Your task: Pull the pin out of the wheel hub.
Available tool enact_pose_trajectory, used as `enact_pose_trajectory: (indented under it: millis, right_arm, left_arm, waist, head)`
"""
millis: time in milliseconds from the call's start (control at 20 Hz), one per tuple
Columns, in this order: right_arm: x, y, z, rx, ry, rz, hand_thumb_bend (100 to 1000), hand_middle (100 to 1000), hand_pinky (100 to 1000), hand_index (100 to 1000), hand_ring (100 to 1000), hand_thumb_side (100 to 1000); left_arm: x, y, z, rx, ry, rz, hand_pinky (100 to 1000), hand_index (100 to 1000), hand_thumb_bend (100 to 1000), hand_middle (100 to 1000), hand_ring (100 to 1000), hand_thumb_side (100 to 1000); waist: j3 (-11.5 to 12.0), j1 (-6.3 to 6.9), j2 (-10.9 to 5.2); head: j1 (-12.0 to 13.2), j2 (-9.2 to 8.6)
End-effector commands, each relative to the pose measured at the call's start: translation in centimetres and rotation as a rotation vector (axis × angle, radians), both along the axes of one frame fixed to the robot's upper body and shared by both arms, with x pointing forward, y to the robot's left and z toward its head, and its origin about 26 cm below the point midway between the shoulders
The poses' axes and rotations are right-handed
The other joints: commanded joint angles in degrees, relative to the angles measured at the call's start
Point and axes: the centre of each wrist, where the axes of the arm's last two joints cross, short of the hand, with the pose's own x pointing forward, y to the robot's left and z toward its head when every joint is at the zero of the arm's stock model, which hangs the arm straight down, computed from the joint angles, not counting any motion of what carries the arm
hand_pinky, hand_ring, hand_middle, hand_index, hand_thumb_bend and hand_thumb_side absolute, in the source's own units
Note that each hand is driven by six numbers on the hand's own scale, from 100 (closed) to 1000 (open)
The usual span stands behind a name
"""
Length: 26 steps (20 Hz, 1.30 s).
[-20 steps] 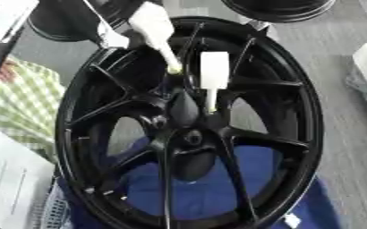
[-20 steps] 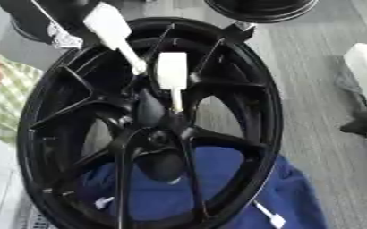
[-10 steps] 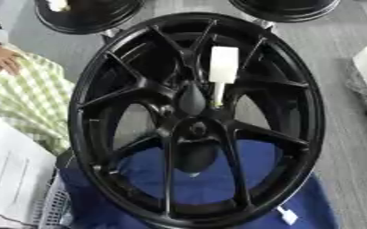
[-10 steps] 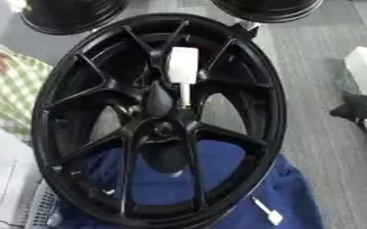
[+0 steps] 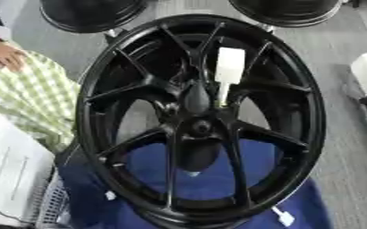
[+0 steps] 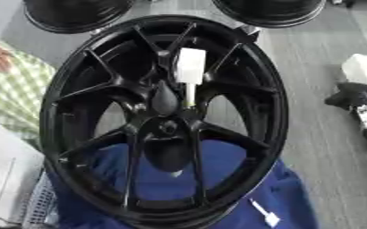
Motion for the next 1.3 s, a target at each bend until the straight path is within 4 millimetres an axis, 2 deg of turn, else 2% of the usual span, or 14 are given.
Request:
enact_pose_trajectory:
  millis: [50,150,250,300,400,500,700,750,800,850,900,950,1150,1300]
  right_arm:
    - [-0.1,-0.1,1.1,-0.010,-0.032,0.000,100,602,838,755,694,641]
    - [0.0,-0.1,1.2,-0.009,-0.037,0.004,100,602,838,755,694,640]
    - [0.1,0.0,1.2,-0.007,-0.041,0.010,100,602,838,755,694,639]
    - [0.1,0.0,1.3,-0.006,-0.042,0.013,100,602,838,755,694,640]
    - [0.2,0.0,1.3,-0.005,-0.044,0.017,100,603,838,755,694,640]
    - [0.3,0.0,1.3,-0.004,-0.044,0.020,100,603,838,755,694,640]
    - [0.4,0.1,1.3,-0.006,-0.040,0.033,100,603,838,755,694,640]
    - [0.5,0.1,1.4,-0.007,-0.042,0.039,100,603,838,755,694,641]
    - [0.5,0.2,1.4,-0.008,-0.042,0.045,100,603,838,755,694,641]
    - [0.6,0.2,1.5,-0.009,-0.042,0.050,100,604,838,755,694,640]
    - [0.6,0.2,1.5,-0.010,-0.042,0.053,100,604,838,755,694,640]
    - [0.6,0.2,1.5,-0.010,-0.044,0.054,100,604,838,755,694,638]
    - [0.6,0.2,1.6,-0.012,-0.048,0.058,100,604,837,754,694,640]
    - [0.7,0.2,1.6,-0.012,-0.049,0.060,100,604,836,754,694,639]
  left_arm:
    - [-0.6,1.3,-0.9,-0.011,-0.006,0.088,766,494,100,409,476,196]
    - [-0.3,1.5,-3.5,-0.030,0.034,0.122,779,566,100,457,498,255]
    - [-0.2,1.3,-6.2,-0.052,0.065,0.131,810,694,173,548,566,405]
    - [-0.2,1.2,-7.5,-0.060,0.081,0.127,835,781,268,625,618,559]
    - [-0.5,0.8,-9.8,-0.062,0.111,0.113,858,851,361,706,674,698]
    - [-1.1,0.5,-11.4,-0.052,0.129,0.110,858,851,361,706,674,698]
    - [-3.1,0.8,-13.4,-0.045,0.136,0.122,858,851,361,706,674,698]
    - [-3.5,0.7,-13.9,-0.050,0.135,0.114,846,830,275,690,644,726]
    - [-4.1,0.7,-14.1,-0.059,0.123,0.109,843,825,268,682,636,719]
    - [-4.4,0.6,-13.9,-0.077,0.098,0.104,821,780,199,613,577,667]
    - [-4.7,0.4,-13.5,-0.099,0.072,0.103,821,780,199,613,577,667]
    - [-4.9,0.1,-12.9,-0.127,0.041,0.102,807,742,156,567,530,642]
    - [-5.2,-1.3,-11.3,-0.267,-0.046,0.104,800,717,131,537,498,647]
    - [-5.2,-3.3,-11.2,-0.397,-0.088,0.080,799,715,129,535,495,636]
  waist:
    - [0.15,-0.12,-1.00]
    - [0.02,-0.27,-0.94]
    - [-0.17,-0.36,-0.90]
    - [-0.31,-0.40,-0.86]
    - [-0.56,-0.43,-0.72]
    - [-0.83,-0.40,-0.69]
    - [-1.60,-0.24,-0.90]
    - [-1.76,-0.24,-0.83]
    - [-1.91,-0.22,-0.81]
    - [-2.00,-0.25,-0.81]
    - [-2.05,-0.26,-0.79]
    - [-2.05,-0.32,-0.79]
    - [-2.02,-0.42,-0.65]
    - [-2.04,-0.44,-0.47]
  head:
    - [-0.29,-0.77]
    - [-0.13,-1.09]
    - [0.05,-1.27]
    - [0.16,-1.38]
    - [0.36,-1.60]
    - [0.62,-1.63]
    - [1.31,-1.43]
    - [1.73,-1.28]
    - [2.02,-1.20]
    - [2.21,-1.13]
    - [2.33,-1.11]
    - [2.41,-1.05]
    - [2.65,-1.00]
    - [2.82,-0.91]
